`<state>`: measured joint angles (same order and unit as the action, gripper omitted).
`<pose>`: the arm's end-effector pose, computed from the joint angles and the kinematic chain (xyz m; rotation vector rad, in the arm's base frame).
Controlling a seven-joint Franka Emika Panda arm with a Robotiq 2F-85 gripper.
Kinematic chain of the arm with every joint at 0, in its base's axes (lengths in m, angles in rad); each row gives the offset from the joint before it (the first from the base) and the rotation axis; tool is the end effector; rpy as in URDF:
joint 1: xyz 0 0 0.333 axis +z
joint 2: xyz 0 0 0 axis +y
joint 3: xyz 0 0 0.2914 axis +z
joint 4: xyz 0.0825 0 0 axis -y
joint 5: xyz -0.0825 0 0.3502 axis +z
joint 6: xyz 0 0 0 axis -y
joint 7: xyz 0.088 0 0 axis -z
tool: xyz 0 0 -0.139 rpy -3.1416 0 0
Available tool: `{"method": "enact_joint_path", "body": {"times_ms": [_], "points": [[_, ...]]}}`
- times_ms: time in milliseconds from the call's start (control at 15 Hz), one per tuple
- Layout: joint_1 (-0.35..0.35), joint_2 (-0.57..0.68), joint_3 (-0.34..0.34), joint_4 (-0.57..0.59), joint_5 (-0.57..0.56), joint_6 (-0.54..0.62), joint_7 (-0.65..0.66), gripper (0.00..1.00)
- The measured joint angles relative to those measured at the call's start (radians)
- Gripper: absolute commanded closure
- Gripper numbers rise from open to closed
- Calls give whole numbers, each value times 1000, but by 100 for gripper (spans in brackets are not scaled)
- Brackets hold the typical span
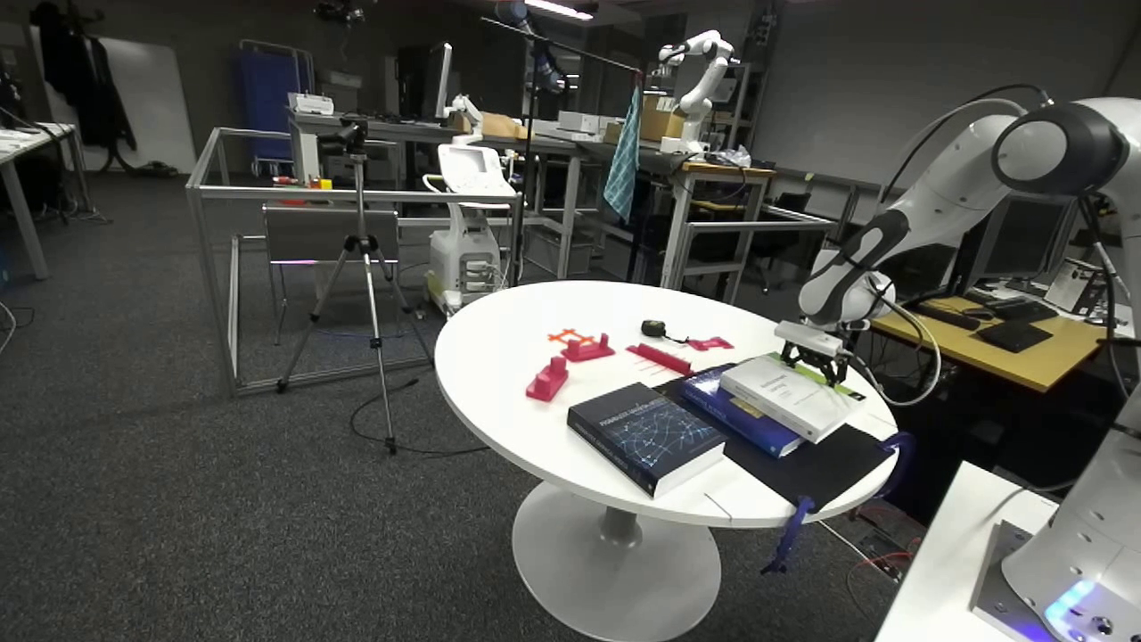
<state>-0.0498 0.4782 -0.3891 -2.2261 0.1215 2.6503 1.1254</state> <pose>0.4628 -0.2325 0.1470 2.0706 -2.2055 0.0451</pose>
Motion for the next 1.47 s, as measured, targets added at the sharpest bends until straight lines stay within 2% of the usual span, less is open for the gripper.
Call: {"method": "enact_joint_path", "body": {"times_ms": [667,1467], "points": [[29,-30,-2,-80,-2,78,158,0],[91,-80,0,-134,-67,88,210,0]]}}
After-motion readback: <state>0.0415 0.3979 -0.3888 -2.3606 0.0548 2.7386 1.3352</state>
